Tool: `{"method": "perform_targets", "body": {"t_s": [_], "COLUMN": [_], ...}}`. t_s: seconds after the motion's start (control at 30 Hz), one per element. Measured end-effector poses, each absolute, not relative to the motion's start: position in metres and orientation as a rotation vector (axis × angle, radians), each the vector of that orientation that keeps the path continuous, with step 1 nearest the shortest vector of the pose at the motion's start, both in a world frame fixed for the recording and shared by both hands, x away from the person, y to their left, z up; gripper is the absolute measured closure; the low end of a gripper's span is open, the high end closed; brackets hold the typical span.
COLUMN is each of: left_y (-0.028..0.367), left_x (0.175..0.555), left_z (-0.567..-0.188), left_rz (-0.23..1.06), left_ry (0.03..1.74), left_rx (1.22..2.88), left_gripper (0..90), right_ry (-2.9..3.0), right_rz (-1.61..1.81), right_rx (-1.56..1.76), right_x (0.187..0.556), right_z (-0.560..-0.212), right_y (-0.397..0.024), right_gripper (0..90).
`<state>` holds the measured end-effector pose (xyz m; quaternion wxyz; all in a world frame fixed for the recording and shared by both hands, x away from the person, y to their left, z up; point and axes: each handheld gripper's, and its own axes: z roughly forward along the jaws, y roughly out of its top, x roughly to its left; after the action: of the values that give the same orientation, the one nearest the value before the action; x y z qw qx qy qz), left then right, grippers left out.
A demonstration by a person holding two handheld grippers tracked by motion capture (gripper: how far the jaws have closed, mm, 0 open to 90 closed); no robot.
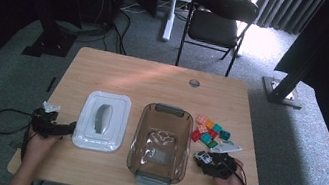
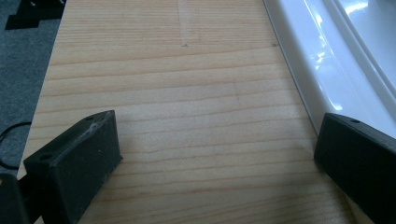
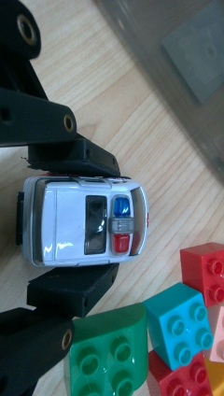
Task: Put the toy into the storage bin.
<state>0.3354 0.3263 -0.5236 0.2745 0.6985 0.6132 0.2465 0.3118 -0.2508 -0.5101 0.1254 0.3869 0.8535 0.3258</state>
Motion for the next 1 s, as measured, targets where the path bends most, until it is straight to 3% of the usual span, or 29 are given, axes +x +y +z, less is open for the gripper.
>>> {"method": "perform_targets", "body": {"t_s": [0.27,0.63,1.0], "left_y": [0.326,0.326,0.326], "left_x": [0.335,0.335,0.335], "left_z": [-0.524,-0.523,-0.523], "left_rz": [0.663,0.662,0.661], "left_ry": [1.648,1.647,1.645], "left_rx": [1.88,1.881,1.884], "left_gripper": [0.8,0.8,0.8], "right_ry": [2.49,2.423,2.425], "right_rz": [0.944,1.043,1.112], "right_rx": [1.136,1.124,0.997], "right_x": [0.312,0.309,0.303], "right_z": [-0.507,-0.476,-0.42], "right_y": [-0.253,-0.263,-0.265], "right_gripper": [48.3,48.4,48.3]}}
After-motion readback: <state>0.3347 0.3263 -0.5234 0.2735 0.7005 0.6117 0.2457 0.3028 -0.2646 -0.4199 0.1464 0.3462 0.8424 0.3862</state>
